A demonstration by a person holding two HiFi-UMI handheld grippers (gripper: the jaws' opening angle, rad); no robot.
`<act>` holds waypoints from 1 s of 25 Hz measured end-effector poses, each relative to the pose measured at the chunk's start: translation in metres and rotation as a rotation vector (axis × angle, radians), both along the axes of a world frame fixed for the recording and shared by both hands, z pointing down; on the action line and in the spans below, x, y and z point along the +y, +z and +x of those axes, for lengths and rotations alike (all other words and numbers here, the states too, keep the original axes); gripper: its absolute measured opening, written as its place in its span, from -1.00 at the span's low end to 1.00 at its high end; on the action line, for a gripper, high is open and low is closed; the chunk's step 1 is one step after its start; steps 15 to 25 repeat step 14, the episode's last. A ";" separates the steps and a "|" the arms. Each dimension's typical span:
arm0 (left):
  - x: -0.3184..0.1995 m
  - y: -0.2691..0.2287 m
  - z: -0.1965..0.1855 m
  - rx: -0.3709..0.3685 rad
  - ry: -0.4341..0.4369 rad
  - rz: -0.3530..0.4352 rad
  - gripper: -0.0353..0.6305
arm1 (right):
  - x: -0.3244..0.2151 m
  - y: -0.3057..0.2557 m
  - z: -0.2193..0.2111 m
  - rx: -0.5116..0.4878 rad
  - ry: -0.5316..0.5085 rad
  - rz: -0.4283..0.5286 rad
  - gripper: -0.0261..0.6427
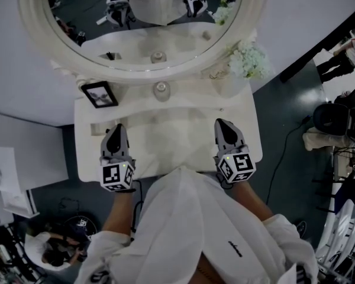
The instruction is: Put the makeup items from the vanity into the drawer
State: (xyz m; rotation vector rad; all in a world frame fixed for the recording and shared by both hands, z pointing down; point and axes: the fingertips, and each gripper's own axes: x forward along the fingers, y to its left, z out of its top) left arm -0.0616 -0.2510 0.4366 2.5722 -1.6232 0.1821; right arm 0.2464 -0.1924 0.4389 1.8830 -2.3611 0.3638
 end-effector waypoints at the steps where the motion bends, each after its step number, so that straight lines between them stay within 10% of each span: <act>1: 0.000 0.000 0.000 -0.001 0.000 0.000 -0.81 | 0.000 0.000 0.000 -0.001 -0.002 0.000 -0.87; 25: -0.003 0.004 0.008 0.000 0.005 -0.012 -0.81 | -0.004 0.004 0.001 -0.018 0.000 -0.014 -0.87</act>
